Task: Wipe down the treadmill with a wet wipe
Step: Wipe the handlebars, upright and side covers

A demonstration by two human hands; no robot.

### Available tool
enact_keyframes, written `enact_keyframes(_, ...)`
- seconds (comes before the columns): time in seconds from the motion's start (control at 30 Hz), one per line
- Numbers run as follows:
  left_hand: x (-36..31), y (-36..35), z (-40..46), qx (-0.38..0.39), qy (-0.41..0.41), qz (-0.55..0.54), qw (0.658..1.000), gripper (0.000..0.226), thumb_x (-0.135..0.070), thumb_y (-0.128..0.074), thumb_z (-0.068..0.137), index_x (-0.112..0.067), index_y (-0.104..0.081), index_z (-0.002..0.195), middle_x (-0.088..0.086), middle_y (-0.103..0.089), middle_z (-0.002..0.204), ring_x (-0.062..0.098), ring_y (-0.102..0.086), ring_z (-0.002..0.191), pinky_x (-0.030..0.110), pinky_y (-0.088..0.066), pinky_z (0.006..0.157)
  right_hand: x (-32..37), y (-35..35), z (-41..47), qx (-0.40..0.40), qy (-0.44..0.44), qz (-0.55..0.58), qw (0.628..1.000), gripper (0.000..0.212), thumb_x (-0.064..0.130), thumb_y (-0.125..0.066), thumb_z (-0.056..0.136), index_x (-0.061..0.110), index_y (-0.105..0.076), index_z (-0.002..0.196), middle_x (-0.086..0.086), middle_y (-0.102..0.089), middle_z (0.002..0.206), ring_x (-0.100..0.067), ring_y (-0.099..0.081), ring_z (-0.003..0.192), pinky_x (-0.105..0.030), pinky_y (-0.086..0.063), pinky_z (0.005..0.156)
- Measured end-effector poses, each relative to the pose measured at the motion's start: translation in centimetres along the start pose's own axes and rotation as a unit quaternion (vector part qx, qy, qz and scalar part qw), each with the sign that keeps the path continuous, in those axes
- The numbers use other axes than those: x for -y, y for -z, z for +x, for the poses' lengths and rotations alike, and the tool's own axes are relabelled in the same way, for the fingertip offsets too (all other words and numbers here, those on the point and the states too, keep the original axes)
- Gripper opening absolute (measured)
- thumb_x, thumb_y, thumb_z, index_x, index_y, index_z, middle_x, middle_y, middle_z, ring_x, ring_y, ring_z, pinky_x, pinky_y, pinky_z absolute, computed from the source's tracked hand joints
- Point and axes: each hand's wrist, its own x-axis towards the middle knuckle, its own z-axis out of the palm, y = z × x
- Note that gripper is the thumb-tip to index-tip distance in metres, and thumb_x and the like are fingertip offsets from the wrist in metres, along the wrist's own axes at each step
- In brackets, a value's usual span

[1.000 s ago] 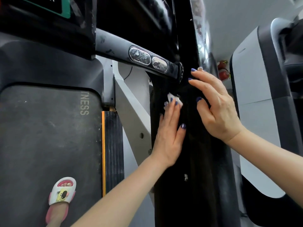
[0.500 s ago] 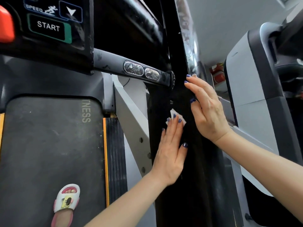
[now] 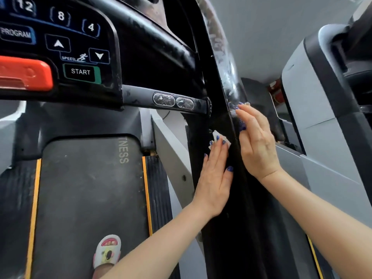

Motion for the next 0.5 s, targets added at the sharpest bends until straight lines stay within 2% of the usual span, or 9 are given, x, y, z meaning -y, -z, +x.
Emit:
enact_keyframes(0.17,-0.6,0.4,0.7,0.011,0.002,-0.009,1.0,0.06,-0.02,-0.032,0.106,-0.025,-0.002,0.158,-0.012,0.007,0.168,0.001,0.01,0.153,0.038,0.007,0.127,0.2,0.6,-2.2,0.007,0.001,0.021,1.0,0.048,0.002,-0.037,0.092,-0.004,-0.055,0.136,-0.014,-0.05,0.145,-0.016,-0.039,0.141,-0.042,-0.037,0.117)
enact_keyframes(0.3,-1.2,1.6,4.2,-0.01,-0.011,-0.007,1.0,0.061,-0.014,-0.034,0.105,-0.023,-0.008,0.16,-0.014,0.003,0.168,0.0,0.008,0.153,0.027,0.01,0.124,0.1,0.3,-1.4,0.006,-0.023,0.028,0.999,0.047,0.005,-0.037,0.094,-0.003,-0.055,0.137,-0.015,-0.051,0.145,-0.008,-0.035,0.139,-0.03,-0.03,0.12)
enact_keyframes(0.37,-1.3,1.4,4.0,-0.021,-0.011,-0.016,1.0,0.063,-0.01,-0.036,0.104,-0.025,-0.008,0.159,-0.016,0.002,0.167,0.0,0.007,0.153,0.026,0.008,0.124,0.2,0.3,-1.5,0.003,-0.026,0.028,0.999,0.047,0.005,-0.037,0.094,-0.004,-0.055,0.136,-0.016,-0.051,0.145,-0.008,-0.036,0.138,-0.023,-0.027,0.12)
enact_keyframes(0.5,-1.1,0.1,-0.3,0.005,-0.02,-0.05,0.999,0.068,-0.002,-0.036,0.1,-0.027,-0.011,0.158,-0.022,0.003,0.166,0.004,0.004,0.155,0.028,0.004,0.126,0.4,0.3,-1.4,0.001,-0.03,0.031,0.999,0.046,0.006,-0.038,0.095,-0.004,-0.056,0.135,-0.015,-0.052,0.144,-0.014,-0.039,0.138,-0.023,-0.027,0.119)
